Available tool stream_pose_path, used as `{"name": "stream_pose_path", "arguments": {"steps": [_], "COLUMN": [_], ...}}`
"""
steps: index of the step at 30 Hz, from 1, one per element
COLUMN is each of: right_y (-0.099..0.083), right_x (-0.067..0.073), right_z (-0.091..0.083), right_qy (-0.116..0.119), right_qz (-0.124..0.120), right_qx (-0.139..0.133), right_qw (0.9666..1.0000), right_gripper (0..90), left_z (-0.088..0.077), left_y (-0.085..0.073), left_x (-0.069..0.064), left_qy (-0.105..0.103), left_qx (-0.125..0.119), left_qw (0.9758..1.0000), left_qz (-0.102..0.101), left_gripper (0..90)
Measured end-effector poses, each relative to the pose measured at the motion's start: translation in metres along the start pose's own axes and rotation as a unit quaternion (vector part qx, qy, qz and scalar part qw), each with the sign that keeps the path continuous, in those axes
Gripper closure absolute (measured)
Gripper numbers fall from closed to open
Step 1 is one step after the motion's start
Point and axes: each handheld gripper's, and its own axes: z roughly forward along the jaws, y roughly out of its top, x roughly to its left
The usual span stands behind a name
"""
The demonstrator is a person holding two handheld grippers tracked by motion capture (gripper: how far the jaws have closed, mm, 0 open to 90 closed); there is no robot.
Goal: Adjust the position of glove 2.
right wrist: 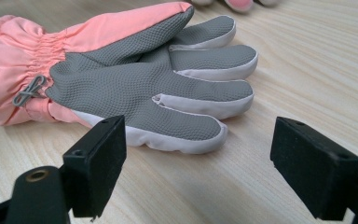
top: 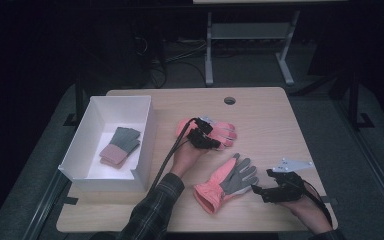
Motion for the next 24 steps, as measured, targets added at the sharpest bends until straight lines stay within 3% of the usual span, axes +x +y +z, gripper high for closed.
{"name": "stream_pose_path", "arguments": {"steps": [1, 3, 5, 8, 12, 15, 19, 24], "right_y": [0.0, 0.0, 0.0, 0.0, 0.001, 0.001, 0.001, 0.001], "right_x": [0.0, 0.0, -0.001, -0.001, 0.0, 0.0, 0.0, -0.002], "right_z": [0.0, 0.0, -0.001, -0.001, -0.001, 0.0, -0.001, 0.0], "right_qy": [0.0, -0.001, -0.001, -0.002, 0.001, 0.003, 0.005, 0.009], "right_qz": [0.0, 0.001, 0.002, -0.001, 0.002, 0.002, 0.002, 0.002], "right_qx": [0.0, 0.0, -0.001, -0.002, -0.003, -0.002, -0.007, -0.004], "right_qw": [1.0, 1.0, 1.0, 1.0, 1.0, 1.0, 1.0, 1.0], "right_gripper": [18.0, 18.0, 18.0, 18.0, 18.0, 18.3, 18.3, 18.3], "left_z": [0.001, -0.003, -0.011, -0.028, -0.04, -0.037, -0.029, -0.015], "left_y": [0.001, 0.004, 0.01, 0.022, 0.034, 0.043, 0.053, 0.05], "left_x": [-0.003, -0.005, -0.001, 0.015, 0.039, 0.057, 0.076, 0.094], "left_qy": [-0.003, 0.011, 0.014, 0.046, 0.08, 0.104, 0.125, 0.145], "left_qx": [-0.001, -0.004, -0.01, -0.022, -0.028, -0.015, -0.017, 0.022], "left_qw": [1.0, 0.9998, 0.9997, 0.9986, 0.9964, 0.9944, 0.9919, 0.9888], "left_qz": [0.004, 0.017, 0.019, 0.015, 0.005, 0.012, -0.01, -0.031], "left_gripper": [86.4, 81.5, 82.0, 89.5, 89.6, 89.6, 89.6, 89.7]}}
